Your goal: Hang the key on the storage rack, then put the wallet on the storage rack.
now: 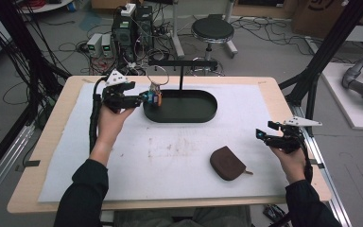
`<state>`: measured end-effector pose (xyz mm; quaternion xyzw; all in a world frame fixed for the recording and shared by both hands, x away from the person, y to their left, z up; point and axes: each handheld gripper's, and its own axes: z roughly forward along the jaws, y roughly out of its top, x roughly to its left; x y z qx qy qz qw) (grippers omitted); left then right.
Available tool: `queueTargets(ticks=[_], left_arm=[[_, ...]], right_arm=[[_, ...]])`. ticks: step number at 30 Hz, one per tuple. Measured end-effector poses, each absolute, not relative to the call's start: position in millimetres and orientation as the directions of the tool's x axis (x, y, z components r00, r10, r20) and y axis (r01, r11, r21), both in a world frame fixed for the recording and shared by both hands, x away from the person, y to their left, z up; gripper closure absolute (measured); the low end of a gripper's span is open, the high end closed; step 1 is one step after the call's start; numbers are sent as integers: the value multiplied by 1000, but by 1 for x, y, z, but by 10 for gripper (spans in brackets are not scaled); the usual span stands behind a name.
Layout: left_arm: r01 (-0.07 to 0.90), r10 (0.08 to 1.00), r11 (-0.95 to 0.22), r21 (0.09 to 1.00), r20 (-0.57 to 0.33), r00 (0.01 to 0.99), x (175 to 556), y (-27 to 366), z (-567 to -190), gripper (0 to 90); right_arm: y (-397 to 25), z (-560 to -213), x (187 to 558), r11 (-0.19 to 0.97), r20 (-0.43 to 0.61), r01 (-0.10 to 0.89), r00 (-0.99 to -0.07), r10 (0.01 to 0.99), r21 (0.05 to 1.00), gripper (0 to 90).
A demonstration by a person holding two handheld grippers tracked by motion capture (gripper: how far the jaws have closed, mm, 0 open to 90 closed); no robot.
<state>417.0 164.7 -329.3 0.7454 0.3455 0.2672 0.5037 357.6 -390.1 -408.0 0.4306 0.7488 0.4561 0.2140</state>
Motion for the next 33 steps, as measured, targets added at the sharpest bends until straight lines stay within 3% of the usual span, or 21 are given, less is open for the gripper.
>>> queueTargets(ticks=[8,19,33], left_arm=[[210,762,-251,945,59,645,373,166,-344,280],[174,811,-220,960,81,580,320,179,-380,253],[178,833,-207,962,78,547,313,188,-389,253]], right_arm=[[-392,-406,357,199,81,452,-528,845,870,274],[-390,-404,348,205,77,442,-540,838,873,273],[-393,-400,337,179,84,430,-526,847,885,272]])
